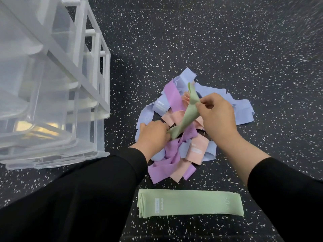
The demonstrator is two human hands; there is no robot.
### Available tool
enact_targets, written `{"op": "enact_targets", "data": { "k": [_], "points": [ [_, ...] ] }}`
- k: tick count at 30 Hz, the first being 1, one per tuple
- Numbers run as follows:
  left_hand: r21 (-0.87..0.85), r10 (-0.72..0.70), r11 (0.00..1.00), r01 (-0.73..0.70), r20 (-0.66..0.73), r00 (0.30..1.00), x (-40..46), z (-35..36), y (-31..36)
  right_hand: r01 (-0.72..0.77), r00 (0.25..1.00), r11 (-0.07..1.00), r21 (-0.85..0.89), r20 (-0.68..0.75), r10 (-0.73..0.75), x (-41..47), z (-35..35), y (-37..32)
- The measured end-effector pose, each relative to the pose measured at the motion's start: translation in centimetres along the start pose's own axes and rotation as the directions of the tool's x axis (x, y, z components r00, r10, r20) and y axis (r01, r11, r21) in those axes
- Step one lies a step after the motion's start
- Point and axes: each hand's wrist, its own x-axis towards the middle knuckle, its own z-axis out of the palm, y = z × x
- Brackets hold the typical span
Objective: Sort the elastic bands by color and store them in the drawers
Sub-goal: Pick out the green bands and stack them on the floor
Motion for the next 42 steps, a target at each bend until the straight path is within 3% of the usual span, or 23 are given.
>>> {"op": "enact_targets", "data": {
  "k": [2,4,6,9,15,20,23,28,31,33,36,40,42],
  "points": [
    [-0.286,-0.105,0.951,0.114,0.048,0.993,0.2,-0.9,0.2,0.016,0.999,0.998,0.055,-0.050,-0.014,0.1,-0.4,-0.2],
    [-0.547,-0.154,0.822,0.159,0.055,0.987,0.0,-2.2,0.5,0.022,0.997,0.991,0.128,-0.078,-0.012,0.3,-0.8,-0.7],
    [-0.663,-0.168,0.739,0.123,-0.005,0.986,-0.5,-4.0,0.6,0.040,0.995,0.982,0.186,-0.097,-0.022,0.3,-1.2,-1.5],
    [-0.696,-0.158,0.717,0.034,-0.115,0.981,-1.2,-7.0,0.8,0.042,0.996,0.959,0.279,-0.091,-0.017,0.5,-2.0,-2.5],
    [-0.747,-0.149,0.659,-0.088,-0.245,0.958,-2.9,-12.5,1.1,0.032,0.999,0.956,0.291,-0.017,-0.029,-0.2,-4.6,-6.3],
    [-0.730,-0.137,0.681,-0.060,-0.207,0.969,-6.0,-15.4,1.1,0.089,0.995,0.972,0.218,0.028,-0.098,-2.7,-7.7,-8.5],
    [-0.739,-0.157,0.674,-0.015,-0.163,0.974,-8.8,-16.5,1.0,0.026,0.998,0.989,0.147,0.052,-0.034,-4.3,-10.1,-8.6],
    [-0.811,-0.131,0.574,0.114,0.046,0.990,-15.5,-16.7,0.6,-0.168,0.930,0.932,0.322,0.365,0.041,-9.5,-13.8,-8.5],
    [-0.830,-0.164,0.540,0.139,0.058,0.985,-18.8,-15.5,0.0,-0.295,0.803,0.887,0.357,0.596,0.027,-12.8,-15.9,-7.3],
    [-0.843,-0.203,0.511,0.165,0.068,0.977,-20.6,-14.2,-0.4,-0.388,0.747,0.856,0.343,0.660,0.074,-14.6,-17.0,-6.1],
    [-0.834,-0.216,0.515,0.199,0.098,0.971,-23.1,-11.8,-0.8,-0.433,0.751,0.856,0.283,0.639,0.168,-16.5,-17.7,-4.0],
    [-0.786,-0.232,0.573,0.232,0.116,0.966,-25.3,-8.4,-1.2,-0.311,0.832,0.949,-0.054,0.466,0.300,-17.7,-17.1,0.2],
    [-0.776,-0.242,0.577,0.255,0.136,0.961,-26.0,-7.1,-1.3,-0.283,0.866,0.951,-0.127,0.392,0.310,-18.2,-16.5,2.0]
  ]
}}
